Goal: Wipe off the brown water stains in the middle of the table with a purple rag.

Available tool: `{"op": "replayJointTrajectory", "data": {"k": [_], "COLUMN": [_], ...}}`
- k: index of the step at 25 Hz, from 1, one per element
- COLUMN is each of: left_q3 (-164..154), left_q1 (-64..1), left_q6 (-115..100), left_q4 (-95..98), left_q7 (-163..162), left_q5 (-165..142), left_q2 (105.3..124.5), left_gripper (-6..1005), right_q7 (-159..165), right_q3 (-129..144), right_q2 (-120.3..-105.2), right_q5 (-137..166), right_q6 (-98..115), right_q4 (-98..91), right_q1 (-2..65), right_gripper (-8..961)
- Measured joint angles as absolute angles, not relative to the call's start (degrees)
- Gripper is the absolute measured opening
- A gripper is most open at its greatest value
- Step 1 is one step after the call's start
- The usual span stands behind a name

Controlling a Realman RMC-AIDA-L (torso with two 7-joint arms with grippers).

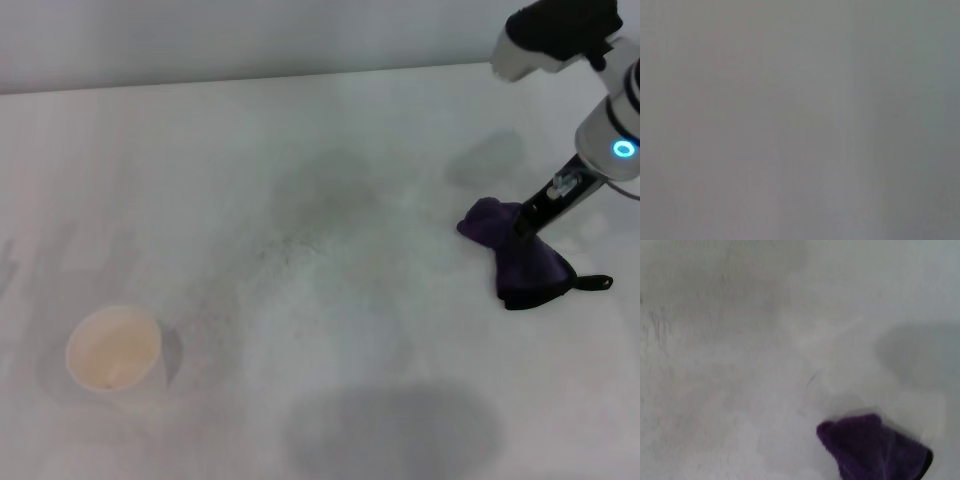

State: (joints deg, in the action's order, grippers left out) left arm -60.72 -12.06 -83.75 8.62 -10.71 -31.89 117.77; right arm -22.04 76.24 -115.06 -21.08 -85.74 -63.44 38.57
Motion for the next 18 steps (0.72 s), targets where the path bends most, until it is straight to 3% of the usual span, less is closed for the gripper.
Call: {"op": "replayJointTrajectory", "data": {"k": [11, 18], "left_q3": [-58.1, -57.7], "left_q1": [-12.7, -14.3], "left_q6": [-83.1, -80.1], "left_q4": [8.3, 7.1], "left_q7": [-9.2, -9.1], "left_q5": [-31.3, -30.3], "left_q2": [118.65, 119.06], "left_gripper": [862, 862], "right_q7": [-38.4, -56.0], "right_q3": [55.8, 47.5], "right_q2": [-114.95, -114.99], "right_q5": [-30.1, -44.9], "right_q6": [-74.6, -59.9], "right_q4": [-61.8, -57.6], "right_q1": [36.0, 30.2], "right_gripper": [450, 446]}}
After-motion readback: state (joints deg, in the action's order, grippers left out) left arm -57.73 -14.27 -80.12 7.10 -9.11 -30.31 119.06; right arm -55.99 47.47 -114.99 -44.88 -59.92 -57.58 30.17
